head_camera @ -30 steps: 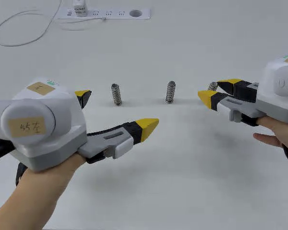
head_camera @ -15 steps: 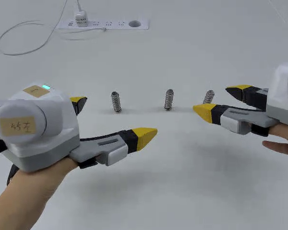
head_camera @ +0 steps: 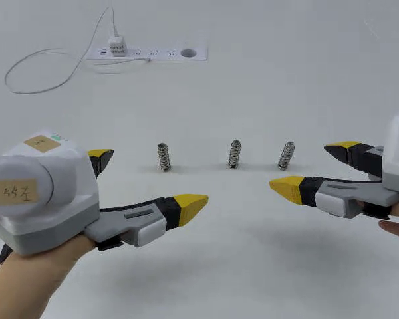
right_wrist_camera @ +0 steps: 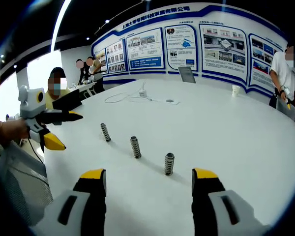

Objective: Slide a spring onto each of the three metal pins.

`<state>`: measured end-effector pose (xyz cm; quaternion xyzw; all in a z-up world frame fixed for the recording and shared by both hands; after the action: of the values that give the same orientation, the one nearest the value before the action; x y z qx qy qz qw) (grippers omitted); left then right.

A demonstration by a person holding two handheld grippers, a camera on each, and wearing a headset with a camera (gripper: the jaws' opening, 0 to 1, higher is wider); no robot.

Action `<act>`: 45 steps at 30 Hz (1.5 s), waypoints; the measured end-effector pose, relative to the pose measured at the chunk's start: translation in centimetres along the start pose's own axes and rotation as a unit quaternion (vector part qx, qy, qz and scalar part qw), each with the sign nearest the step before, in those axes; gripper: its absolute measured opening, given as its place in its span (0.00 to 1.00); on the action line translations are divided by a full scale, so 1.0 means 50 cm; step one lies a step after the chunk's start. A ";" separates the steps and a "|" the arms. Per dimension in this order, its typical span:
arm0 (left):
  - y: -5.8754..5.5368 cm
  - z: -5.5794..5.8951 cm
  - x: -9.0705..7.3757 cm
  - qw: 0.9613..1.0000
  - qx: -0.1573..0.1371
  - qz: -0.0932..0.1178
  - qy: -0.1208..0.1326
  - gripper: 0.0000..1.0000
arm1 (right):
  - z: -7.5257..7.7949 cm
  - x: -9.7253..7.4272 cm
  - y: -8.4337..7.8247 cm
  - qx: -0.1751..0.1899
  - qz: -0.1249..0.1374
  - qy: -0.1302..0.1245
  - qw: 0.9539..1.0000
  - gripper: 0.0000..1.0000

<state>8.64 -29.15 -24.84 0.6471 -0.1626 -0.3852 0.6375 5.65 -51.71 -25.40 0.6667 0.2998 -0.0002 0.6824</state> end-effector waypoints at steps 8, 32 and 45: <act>0.008 0.000 -0.011 1.000 -0.005 0.003 0.001 1.00 | -0.009 -0.021 0.002 -0.003 0.003 0.006 1.000 0.80; 0.011 0.006 -0.034 1.000 0.000 -0.008 0.002 1.00 | -0.026 -0.024 0.012 0.010 0.013 0.010 1.000 0.99; 0.014 0.006 -0.038 1.000 0.003 -0.007 0.005 1.00 | -0.032 -0.028 0.014 0.014 0.019 0.010 1.000 0.98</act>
<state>7.39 -28.10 -23.60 0.6523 -0.1555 -0.3860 0.6335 4.13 -50.75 -24.08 0.6818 0.2939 0.0155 0.6697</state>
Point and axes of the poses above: the centre of the closed fingertips' face, and the gripper's own axes: x roughly forward along the fingers, z roughly to its right, y roughly out of its top, the point moved 4 cm from there along -x, roughly backward along the fingers, and after that the axes turned 7 degrees about z, right-handed, at the moved point
